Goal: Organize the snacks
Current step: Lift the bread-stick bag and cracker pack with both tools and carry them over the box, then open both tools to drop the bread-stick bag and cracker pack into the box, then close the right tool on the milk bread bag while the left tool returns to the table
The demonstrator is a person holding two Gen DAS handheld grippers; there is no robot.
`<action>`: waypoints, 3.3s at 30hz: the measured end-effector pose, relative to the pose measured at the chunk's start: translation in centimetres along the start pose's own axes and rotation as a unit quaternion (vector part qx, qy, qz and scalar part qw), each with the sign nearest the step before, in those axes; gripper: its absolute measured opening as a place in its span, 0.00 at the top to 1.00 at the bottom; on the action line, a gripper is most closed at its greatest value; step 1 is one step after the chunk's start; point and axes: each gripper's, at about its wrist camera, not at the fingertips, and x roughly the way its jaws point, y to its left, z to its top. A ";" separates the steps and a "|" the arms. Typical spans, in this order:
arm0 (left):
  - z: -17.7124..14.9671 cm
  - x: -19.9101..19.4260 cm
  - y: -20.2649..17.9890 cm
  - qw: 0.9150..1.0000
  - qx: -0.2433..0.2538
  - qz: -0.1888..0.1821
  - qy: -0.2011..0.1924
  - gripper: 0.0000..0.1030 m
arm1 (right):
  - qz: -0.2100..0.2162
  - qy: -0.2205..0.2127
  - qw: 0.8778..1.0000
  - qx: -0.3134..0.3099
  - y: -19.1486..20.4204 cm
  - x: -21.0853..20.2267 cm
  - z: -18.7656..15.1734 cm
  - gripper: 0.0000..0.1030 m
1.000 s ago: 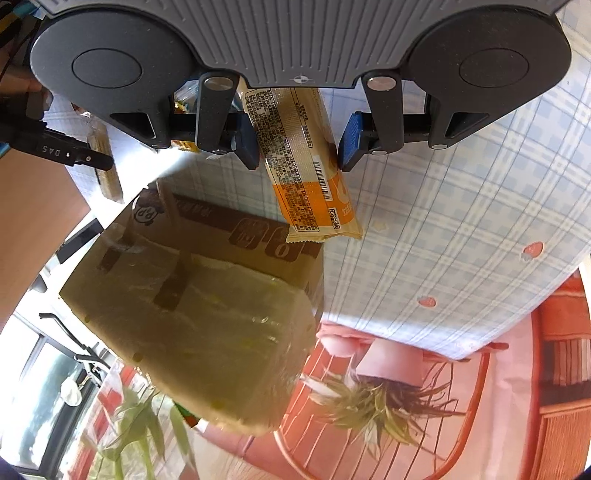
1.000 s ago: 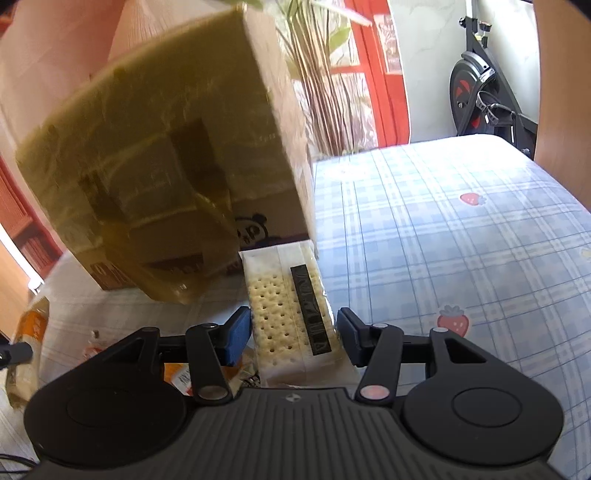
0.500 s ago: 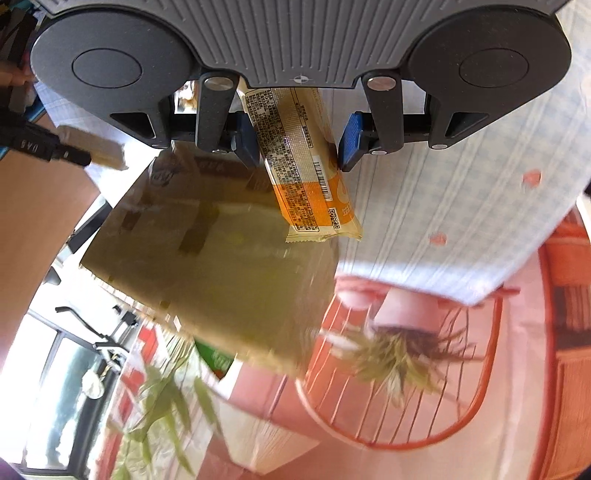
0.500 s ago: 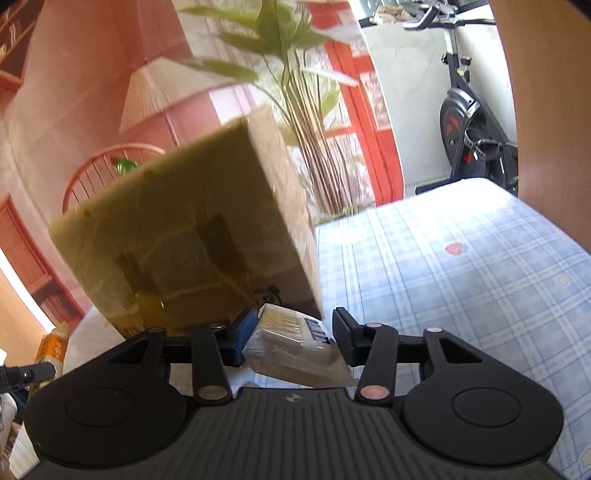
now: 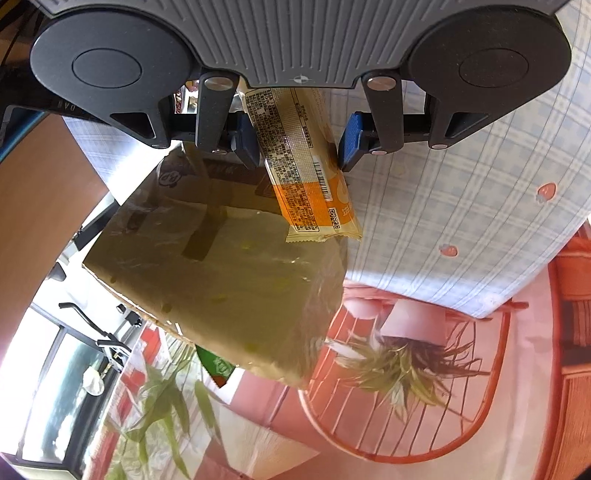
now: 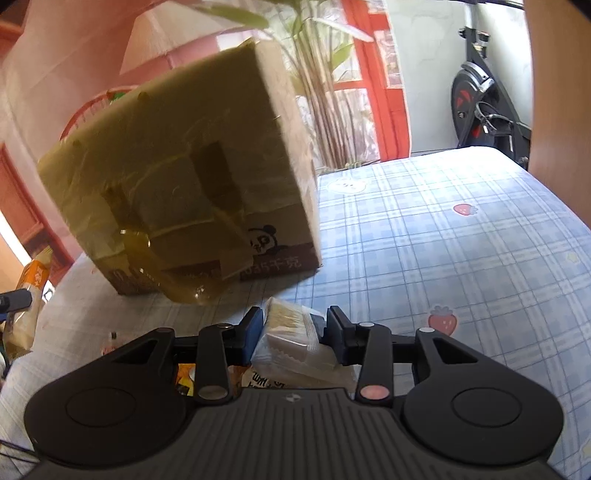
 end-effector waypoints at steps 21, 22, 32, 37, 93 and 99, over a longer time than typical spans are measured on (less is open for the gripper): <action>-0.8 0.1 0.2 1.000 -0.010 -0.008 0.015 0.52 | -0.011 0.079 0.997 -0.014 0.5 4.8 -0.4 0.45; -0.8 0.1 0.2 1.000 -0.011 -0.009 0.015 0.52 | -0.013 0.081 0.997 -0.016 0.6 5.0 -0.3 0.45; -0.7 -0.2 0.0 1.000 0.006 -0.010 0.008 0.52 | 0.007 0.033 0.999 -0.022 1.3 2.7 0.3 0.53; 0.7 -0.8 -1.1 0.999 0.029 -0.027 -0.009 0.52 | 0.021 -0.004 1.000 -0.009 1.2 0.0 1.3 0.53; 14.5 1.7 -9.2 0.982 0.150 -0.111 -0.040 0.34 | 0.026 -0.174 0.982 -0.062 6.6 -3.0 12.0 0.42; 11.1 -0.3 -6.4 0.987 0.127 -0.100 -0.021 0.34 | 0.027 -0.144 0.988 -0.055 6.9 -3.8 8.3 0.42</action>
